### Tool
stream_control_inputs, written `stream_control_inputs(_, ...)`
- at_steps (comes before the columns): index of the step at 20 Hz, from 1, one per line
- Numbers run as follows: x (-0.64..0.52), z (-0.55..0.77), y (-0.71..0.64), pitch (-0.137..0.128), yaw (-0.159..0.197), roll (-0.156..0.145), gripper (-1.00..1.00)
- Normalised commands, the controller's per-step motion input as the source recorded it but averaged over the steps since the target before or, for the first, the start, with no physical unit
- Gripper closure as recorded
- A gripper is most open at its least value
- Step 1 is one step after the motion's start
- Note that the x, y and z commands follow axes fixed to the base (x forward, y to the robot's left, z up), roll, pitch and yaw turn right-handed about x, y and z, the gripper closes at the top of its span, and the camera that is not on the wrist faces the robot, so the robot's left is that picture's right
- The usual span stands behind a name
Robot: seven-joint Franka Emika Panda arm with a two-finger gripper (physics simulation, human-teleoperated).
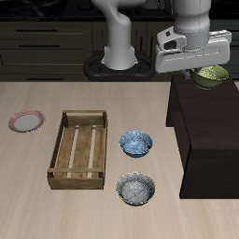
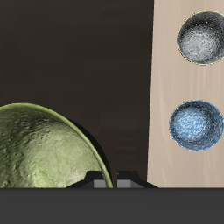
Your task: Place the green bowl on the plate
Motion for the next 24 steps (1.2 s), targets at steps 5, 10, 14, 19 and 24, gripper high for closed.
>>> stream_control_inputs(5, -0.13, 0.04, -0.28, -0.011, 0.014, -0.004, 1.00)
stream_control_inputs(10, -0.21, -0.01, -0.60, -0.014, 0.008, -0.008, 1.00)
stream_control_inputs(14, -0.22, -0.08, -0.69, -0.003, 0.021, -0.006, 1.00)
stream_control_inputs(19, -0.07, 0.12, -0.60, -0.025, -0.019, -0.042, 1.00)
stream_control_inputs(24, -0.16, 0.13, -0.83, -0.023, -0.012, -0.063, 1.00)
